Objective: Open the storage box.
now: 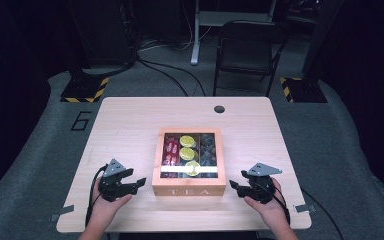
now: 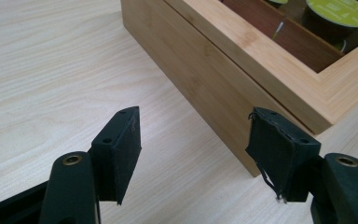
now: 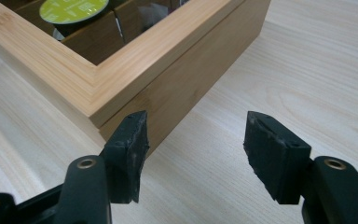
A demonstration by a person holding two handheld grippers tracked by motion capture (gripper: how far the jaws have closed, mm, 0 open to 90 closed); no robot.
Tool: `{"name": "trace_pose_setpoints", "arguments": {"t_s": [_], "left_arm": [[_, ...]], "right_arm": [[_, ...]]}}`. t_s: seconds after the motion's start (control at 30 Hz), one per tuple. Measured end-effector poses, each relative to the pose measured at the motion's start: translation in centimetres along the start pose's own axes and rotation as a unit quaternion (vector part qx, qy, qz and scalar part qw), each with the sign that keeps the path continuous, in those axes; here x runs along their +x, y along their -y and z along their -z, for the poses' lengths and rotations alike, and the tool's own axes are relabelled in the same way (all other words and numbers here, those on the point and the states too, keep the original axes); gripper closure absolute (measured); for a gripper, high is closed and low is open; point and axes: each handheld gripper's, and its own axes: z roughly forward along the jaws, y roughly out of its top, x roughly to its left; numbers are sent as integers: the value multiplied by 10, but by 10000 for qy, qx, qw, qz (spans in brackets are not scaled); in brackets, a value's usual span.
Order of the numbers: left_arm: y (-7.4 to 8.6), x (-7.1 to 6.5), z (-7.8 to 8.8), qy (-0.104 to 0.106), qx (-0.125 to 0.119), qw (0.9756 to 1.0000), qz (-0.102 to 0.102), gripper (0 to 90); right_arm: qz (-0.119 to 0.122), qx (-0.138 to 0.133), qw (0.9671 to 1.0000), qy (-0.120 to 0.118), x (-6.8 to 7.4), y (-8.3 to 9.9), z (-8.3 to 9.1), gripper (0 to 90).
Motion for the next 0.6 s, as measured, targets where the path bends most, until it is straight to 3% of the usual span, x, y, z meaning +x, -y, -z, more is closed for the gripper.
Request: {"name": "trace_pose_setpoints", "arguments": {"t_s": [0.2,0.43,0.6], "left_arm": [[-4,-7,7,-30,-121,9999,-11,344],[-6,-16,13,90,-175,9998,-102,344],[-6,-23,15,137,-221,9995,-168,344]], "right_arm": [[147,-206,9997,-69,7,-6,9,416],[264,-322,9991,-124,16,-11,14,417],[160,-301,9989,-329,22,-12,16,406]]}}
